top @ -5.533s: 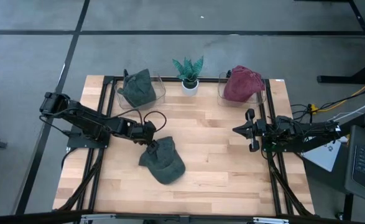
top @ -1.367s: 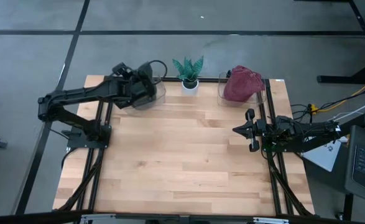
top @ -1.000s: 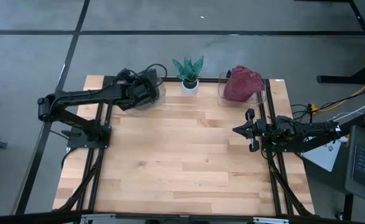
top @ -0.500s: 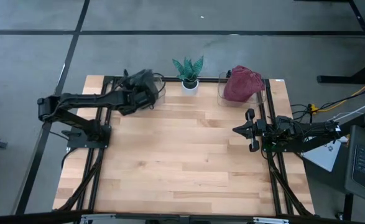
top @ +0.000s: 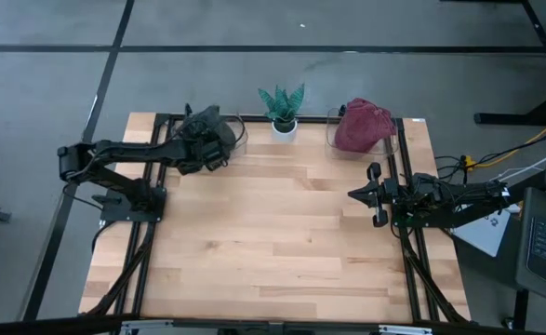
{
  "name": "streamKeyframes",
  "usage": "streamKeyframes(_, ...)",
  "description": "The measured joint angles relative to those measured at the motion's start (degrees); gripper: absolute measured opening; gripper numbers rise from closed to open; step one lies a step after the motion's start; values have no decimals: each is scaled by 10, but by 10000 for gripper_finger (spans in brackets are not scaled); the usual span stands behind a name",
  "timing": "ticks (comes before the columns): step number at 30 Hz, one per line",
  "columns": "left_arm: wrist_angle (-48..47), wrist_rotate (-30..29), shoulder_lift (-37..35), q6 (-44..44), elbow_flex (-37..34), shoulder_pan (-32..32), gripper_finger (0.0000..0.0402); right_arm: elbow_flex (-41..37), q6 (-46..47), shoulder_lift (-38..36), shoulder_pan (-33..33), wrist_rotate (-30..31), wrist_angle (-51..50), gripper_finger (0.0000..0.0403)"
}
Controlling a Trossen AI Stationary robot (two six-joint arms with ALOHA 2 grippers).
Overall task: Pick & Place hat
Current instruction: Put the black cap into the left transparent bin
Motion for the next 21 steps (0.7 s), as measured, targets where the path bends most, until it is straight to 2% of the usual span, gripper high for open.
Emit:
streamKeyframes(4, 8, 46, -3, 8, 0, 5, 103, 0, 0, 0, 0, 0, 0, 16)
streamKeyframes(12, -1, 75, -27, 12, -1, 29, 197, 0, 0, 0, 0, 0, 0, 16)
streamKeyframes(16, 0, 74, -69, 20, -1, 19, 211, 0, 0, 0, 0, 0, 0, 16)
streamKeyframes(21, -14, 110, -126, 39, -1, 16, 209, 0, 0, 0, 0, 0, 0, 16)
